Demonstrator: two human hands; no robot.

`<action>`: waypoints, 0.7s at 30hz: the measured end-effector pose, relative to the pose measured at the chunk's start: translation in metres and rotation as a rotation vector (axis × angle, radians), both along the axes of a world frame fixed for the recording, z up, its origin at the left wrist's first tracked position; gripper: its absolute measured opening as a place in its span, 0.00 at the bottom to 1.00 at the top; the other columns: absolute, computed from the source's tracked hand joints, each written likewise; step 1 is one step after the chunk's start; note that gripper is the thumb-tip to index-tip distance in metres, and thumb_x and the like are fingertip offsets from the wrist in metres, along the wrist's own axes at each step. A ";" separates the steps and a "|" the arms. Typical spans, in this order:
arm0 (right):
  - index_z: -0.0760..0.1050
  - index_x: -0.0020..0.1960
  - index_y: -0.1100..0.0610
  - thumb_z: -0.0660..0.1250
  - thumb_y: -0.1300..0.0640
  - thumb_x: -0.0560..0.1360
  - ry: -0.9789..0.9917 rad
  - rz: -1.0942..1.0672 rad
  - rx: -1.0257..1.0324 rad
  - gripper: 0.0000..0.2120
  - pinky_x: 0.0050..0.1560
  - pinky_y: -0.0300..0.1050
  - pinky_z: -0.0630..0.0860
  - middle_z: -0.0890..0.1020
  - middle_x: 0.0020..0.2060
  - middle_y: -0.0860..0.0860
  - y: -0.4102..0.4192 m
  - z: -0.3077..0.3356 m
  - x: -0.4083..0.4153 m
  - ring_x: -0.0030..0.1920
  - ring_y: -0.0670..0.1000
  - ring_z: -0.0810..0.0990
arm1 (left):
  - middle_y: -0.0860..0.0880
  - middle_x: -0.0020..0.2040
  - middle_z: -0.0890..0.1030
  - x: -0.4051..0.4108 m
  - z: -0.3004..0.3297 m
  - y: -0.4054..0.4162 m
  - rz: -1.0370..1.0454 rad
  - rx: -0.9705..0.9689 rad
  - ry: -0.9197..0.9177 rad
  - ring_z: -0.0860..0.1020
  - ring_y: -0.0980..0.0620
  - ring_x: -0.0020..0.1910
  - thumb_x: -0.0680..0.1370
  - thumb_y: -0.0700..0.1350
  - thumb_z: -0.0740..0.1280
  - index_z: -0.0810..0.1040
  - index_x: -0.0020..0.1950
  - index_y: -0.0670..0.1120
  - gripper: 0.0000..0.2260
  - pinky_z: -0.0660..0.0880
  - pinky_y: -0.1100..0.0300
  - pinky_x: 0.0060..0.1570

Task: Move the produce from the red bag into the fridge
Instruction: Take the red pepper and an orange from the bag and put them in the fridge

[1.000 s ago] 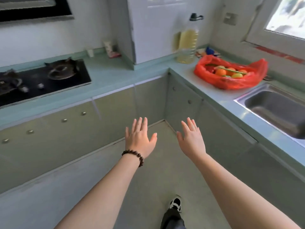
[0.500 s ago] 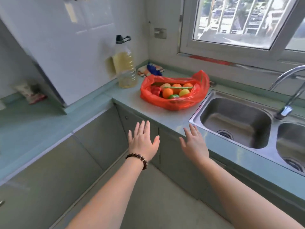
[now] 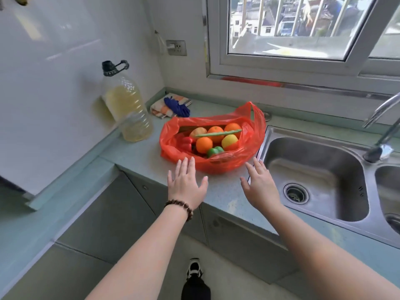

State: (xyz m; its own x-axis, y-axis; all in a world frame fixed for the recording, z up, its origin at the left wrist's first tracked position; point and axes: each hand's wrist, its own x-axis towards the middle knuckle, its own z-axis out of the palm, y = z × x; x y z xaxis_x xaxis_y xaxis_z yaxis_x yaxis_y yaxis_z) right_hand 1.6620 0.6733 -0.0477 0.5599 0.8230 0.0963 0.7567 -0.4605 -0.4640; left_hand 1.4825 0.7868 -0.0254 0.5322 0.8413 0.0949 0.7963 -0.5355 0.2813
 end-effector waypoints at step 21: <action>0.67 0.69 0.55 0.72 0.42 0.66 -0.135 0.001 -0.146 0.36 0.67 0.50 0.65 0.71 0.65 0.56 0.249 -0.033 0.019 0.66 0.58 0.67 | 0.47 0.77 0.56 0.073 -0.058 0.272 -0.371 -0.175 0.136 0.52 0.49 0.76 0.73 0.58 0.68 0.53 0.76 0.47 0.39 0.53 0.52 0.74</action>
